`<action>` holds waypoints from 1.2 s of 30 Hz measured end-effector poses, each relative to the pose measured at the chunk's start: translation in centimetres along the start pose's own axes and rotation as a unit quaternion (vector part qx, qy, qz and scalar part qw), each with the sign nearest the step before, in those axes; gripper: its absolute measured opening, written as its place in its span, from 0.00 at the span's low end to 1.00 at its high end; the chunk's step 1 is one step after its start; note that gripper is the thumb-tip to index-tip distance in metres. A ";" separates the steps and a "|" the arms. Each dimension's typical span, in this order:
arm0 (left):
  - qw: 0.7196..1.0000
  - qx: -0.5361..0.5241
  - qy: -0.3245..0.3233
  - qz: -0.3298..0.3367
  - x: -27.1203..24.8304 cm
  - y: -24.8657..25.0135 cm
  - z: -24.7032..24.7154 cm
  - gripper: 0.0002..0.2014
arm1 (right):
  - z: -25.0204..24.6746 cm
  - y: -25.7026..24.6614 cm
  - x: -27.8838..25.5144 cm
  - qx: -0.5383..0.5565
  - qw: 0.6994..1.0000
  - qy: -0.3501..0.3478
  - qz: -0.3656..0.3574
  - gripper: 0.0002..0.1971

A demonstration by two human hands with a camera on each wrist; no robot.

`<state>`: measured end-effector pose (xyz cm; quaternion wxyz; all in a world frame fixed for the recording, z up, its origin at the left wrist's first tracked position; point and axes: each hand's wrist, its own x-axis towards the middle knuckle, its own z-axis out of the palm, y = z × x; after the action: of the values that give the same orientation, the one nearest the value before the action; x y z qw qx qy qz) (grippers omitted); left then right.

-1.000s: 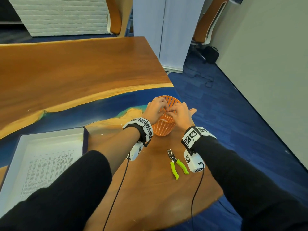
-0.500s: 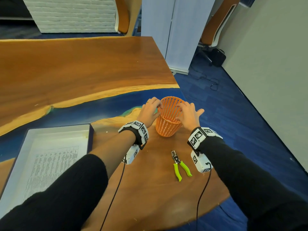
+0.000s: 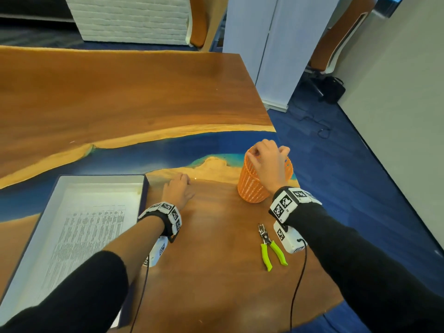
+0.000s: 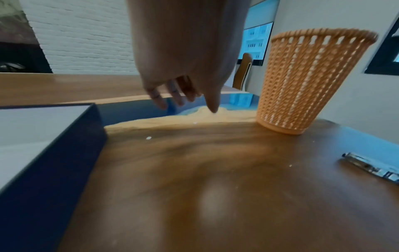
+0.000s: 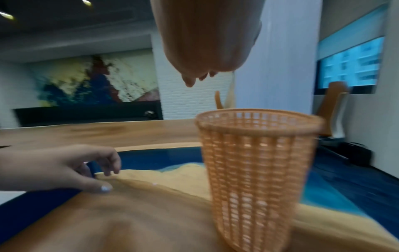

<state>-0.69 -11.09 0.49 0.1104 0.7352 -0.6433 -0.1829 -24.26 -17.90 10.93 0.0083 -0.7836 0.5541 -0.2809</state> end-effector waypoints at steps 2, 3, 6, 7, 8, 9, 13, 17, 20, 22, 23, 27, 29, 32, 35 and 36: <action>0.997 0.024 -0.035 -0.067 -0.4 -1.2 0.2 0.25 | 1.5 -2.2 0.2 0.039 0.998 -0.014 -0.045 0.06; 0.994 0.035 -0.047 -0.091 -0.5 -1.7 0.3 0.30 | 2.5 -3.3 0.1 0.059 0.996 -0.026 -0.062 0.06; 0.988 0.060 -0.063 -0.130 -0.8 -3.4 0.8 0.40 | 6.2 -5.8 -0.7 0.130 0.985 -0.080 -0.079 0.05; 0.986 0.064 -0.065 -0.137 -0.8 -3.9 1.0 0.42 | 7.6 -6.2 -1.1 0.150 0.980 -0.111 -0.071 0.04; 0.986 0.065 -0.066 -0.142 -0.8 -4.3 1.2 0.43 | 9.1 -6.3 -1.6 0.165 0.975 -0.141 -0.056 0.04; 0.985 0.060 -0.068 -0.148 -0.7 -4.7 1.5 0.44 | 10.7 -6.4 -2.0 0.175 0.970 -0.168 -0.034 0.05; 0.985 0.034 -0.074 -0.153 -0.3 -6.2 2.6 0.50 | 15.7 -5.4 -3.6 0.185 0.953 -0.226 0.076 0.07; 0.986 0.019 -0.062 -0.153 0.0 -7.4 3.6 0.55 | 19.2 -4.7 -4.1 0.197 0.942 -0.225 0.148 0.06; 0.985 0.028 -0.048 -0.163 0.1 -7.5 4.0 0.55 | 21.2 -4.5 -3.4 0.227 0.938 -0.191 0.181 0.04; 0.984 0.026 -0.040 -0.169 0.1 -7.6 4.2 0.55 | 22.4 -4.6 -2.9 0.243 0.933 -0.170 0.204 0.03; 0.984 0.023 -0.037 -0.171 0.1 -7.5 4.3 0.55 | 22.8 -4.7 -2.7 0.244 0.932 -0.162 0.212 0.03; 0.985 0.034 -0.040 -0.166 0.2 -7.3 3.9 0.55 | 23.6 -5.1 -2.4 0.234 0.936 -0.138 0.225 0.03; 0.985 0.042 -0.046 -0.161 0.5 -7.2 3.7 0.55 | 23.6 -5.1 -2.2 0.223 0.940 -0.143 0.214 0.02; 0.985 0.063 -0.056 -0.152 1.1 -7.1 3.4 0.56 | 23.8 -5.0 -1.7 0.197 0.949 -0.168 0.181 0.00; 0.985 0.070 -0.068 -0.144 1.4 -7.0 3.2 0.55 | 23.6 -5.2 -1.4 0.172 0.950 -0.195 0.172 0.02; 0.985 0.069 -0.072 -0.143 1.5 -7.0 3.2 0.55 | 23.6 -5.3 -1.4 0.162 0.951 -0.203 0.169 0.02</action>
<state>4.54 -11.30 -5.39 -0.0142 0.8106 -0.5484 -0.2046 -9.39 -21.71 -7.78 0.2952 -0.7071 0.6119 -0.1962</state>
